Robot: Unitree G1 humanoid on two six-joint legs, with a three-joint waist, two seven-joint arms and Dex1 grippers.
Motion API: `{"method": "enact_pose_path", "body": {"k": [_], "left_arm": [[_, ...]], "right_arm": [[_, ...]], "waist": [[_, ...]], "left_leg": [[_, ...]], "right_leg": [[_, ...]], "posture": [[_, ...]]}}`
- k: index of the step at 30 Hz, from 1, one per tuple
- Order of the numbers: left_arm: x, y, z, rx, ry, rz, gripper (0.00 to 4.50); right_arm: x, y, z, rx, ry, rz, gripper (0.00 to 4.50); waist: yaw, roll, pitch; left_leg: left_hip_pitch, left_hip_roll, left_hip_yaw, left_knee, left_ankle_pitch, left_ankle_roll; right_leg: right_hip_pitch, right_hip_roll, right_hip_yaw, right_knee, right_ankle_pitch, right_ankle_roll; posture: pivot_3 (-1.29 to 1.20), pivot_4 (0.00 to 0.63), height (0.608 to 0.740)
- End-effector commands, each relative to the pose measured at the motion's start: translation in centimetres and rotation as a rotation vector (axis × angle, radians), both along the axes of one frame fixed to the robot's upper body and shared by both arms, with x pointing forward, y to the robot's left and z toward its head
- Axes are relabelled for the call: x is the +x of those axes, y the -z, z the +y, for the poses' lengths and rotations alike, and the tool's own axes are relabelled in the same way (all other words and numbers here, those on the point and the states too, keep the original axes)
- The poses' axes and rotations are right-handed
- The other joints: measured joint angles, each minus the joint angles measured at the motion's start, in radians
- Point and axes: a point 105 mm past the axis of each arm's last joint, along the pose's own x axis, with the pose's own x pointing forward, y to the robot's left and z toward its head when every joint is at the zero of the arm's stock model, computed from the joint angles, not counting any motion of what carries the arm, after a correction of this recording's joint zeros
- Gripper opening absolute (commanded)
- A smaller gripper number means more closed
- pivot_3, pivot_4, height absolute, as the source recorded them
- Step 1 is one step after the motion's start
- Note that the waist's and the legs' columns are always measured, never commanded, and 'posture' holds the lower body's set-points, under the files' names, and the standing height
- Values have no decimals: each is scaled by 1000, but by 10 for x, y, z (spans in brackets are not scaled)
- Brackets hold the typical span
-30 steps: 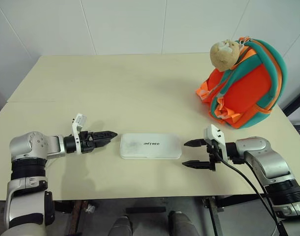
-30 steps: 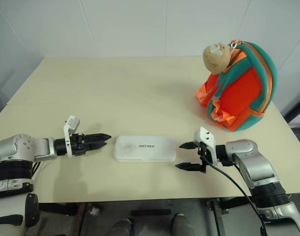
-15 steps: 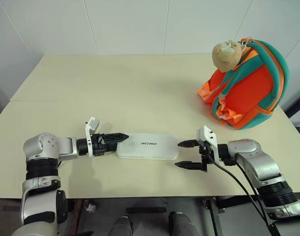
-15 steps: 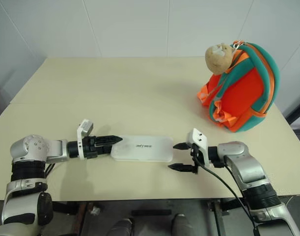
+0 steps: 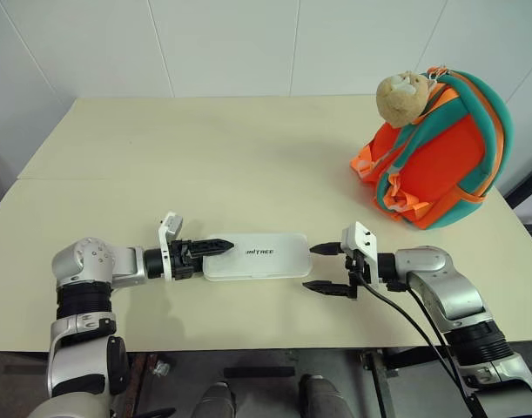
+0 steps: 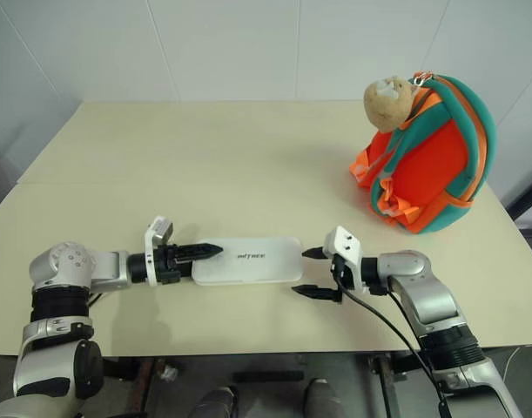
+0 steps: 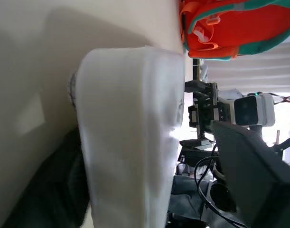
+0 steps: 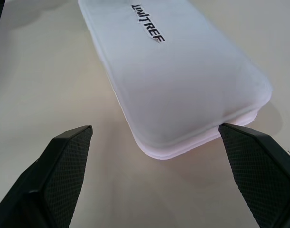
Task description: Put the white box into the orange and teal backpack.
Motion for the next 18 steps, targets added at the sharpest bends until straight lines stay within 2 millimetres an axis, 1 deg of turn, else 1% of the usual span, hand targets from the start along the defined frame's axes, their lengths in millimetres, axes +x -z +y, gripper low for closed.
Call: {"method": "enact_pose_path", "body": {"k": [1,4,6,8,11,15,18], "left_arm": [[0,-3,-4,-26,8,2,2728],[2,-3,-6,-36,2,2,1825],[3,-5,-9,-50,4,-4,1424],[3,-7,-11,-60,11,-15,1384],[5,-13,-12,-62,12,-55,1384],[14,-23,-1,-69,-48,-130,1384],[15,-18,8,-34,-80,-146,1384]], "right_arm": [[-1,-10,1,34,5,-50,4500],[-4,-12,2,46,14,-59,4500],[-6,-15,1,58,28,-68,4500],[-6,-20,-3,69,54,-85,4500],[-1,-34,-15,109,142,-125,4500],[13,-63,-51,141,387,-220,4500],[23,-82,-81,147,571,-281,4500]], "waist": [[0,0,0],[0,0,0],[0,0,0],[0,0,0],[0,0,0],[0,0,0],[-1,0,0]], "left_leg": [[0,0,0,0,0,0],[0,0,0,0,0,0],[0,0,0,0,0,0],[0,0,0,0,0,0],[0,0,0,0,0,0],[0,0,0,0,0,0],[0,0,0,0,0,0]], "right_leg": [[0,0,0,0,0,0],[0,0,0,0,0,0],[0,0,0,0,0,0],[0,0,0,0,0,0],[0,0,0,0,0,0],[0,0,0,0,0,0],[-1,0,0,0,0,-1]], "posture": [[0,150,740],[0,150,740],[0,150,740],[0,150,740],[0,150,740],[0,150,740],[0,150,740]]}}
